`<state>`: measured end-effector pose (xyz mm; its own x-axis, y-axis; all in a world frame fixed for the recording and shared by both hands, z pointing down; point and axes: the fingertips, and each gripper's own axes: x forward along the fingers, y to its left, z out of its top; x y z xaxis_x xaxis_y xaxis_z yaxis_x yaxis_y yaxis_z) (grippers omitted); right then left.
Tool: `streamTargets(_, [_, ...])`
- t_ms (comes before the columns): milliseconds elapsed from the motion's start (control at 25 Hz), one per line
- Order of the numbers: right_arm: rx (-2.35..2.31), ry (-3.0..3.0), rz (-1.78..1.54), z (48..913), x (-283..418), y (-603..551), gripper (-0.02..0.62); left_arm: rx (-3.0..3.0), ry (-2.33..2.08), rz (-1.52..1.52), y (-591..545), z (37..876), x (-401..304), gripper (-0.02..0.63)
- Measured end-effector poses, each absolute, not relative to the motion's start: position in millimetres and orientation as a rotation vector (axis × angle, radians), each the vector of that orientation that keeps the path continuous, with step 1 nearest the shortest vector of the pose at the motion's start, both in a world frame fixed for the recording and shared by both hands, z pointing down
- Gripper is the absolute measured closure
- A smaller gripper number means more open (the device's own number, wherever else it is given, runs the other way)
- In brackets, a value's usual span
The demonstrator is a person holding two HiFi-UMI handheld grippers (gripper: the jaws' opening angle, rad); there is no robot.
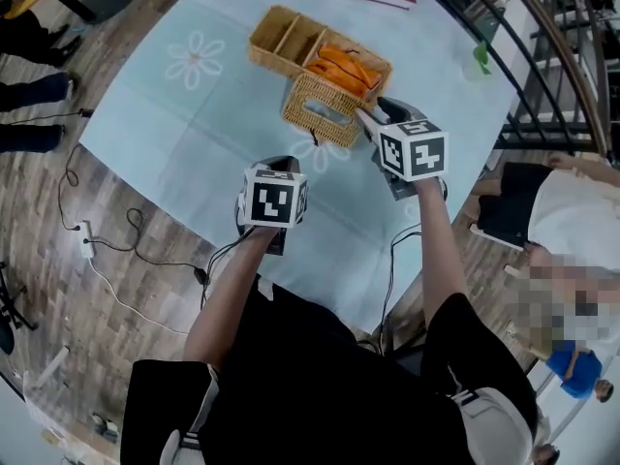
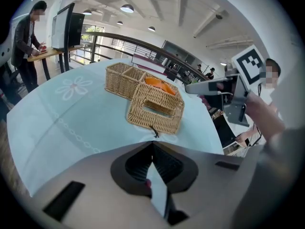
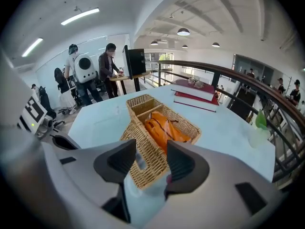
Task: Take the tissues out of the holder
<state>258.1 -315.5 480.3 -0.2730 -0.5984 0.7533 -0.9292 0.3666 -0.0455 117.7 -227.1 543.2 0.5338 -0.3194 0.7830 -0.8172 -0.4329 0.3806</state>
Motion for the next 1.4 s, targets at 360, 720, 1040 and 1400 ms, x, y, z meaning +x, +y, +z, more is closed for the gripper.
streamTargets(360, [1.181,-1.944,0.570,501,264,-383,0.390,1.961,-0.932,0.793,-236,558,121,0.595])
streamTargets(720, [1.012,-1.871,0.567,538,266,-418,0.376,1.928,-0.937,0.793,-240,577,122,0.595])
streamTargets(1040, [0.865,-1.802,0.581,561,262,-423,0.377,1.898,-0.930,0.797,-238,589,121,0.595])
streamTargets(1400, [0.789,-1.748,0.550,573,256,-421,0.517,1.884,-0.919,0.799,-231,595,117,0.595])
